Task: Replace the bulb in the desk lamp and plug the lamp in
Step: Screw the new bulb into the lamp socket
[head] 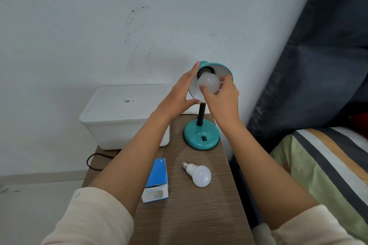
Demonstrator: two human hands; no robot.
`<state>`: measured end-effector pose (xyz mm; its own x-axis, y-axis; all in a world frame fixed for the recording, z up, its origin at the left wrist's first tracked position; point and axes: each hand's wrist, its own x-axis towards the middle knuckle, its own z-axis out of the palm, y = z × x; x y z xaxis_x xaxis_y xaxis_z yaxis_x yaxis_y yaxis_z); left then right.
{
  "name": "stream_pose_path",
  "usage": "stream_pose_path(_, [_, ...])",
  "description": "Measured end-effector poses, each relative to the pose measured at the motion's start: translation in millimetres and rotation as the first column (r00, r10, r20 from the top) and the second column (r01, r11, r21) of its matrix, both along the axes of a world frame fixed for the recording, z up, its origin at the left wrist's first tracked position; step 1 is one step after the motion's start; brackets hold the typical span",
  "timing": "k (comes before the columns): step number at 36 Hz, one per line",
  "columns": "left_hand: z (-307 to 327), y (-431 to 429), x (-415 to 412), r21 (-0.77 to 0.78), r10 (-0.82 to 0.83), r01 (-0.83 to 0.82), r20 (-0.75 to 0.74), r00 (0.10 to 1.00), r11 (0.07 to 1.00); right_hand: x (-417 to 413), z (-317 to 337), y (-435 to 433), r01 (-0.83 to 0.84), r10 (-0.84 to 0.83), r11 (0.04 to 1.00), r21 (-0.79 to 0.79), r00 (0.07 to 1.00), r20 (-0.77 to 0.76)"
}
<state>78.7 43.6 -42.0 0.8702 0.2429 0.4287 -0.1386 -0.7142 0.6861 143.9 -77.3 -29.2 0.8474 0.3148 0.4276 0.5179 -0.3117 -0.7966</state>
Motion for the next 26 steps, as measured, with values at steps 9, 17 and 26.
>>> stream_pose_path(9, [-1.2,-0.7,-0.4,-0.012,-0.007,0.008,0.022,1.000,1.000,6.3,1.2,-7.2,-0.049,0.106,0.975,-0.218,0.960,0.260])
stream_pose_path(17, [-2.3,2.1,2.1,-0.002,-0.001,0.001,0.030,1.000,1.000,-3.9,6.4,0.6,-0.019,0.020,0.995,0.096,1.000,-0.009])
stream_pose_path(26, [-5.8,3.8,2.7,-0.009,0.007,-0.007,0.050,0.999,1.000,-1.2,-5.6,1.6,-0.042,0.054,0.995,-0.090,0.990,0.128])
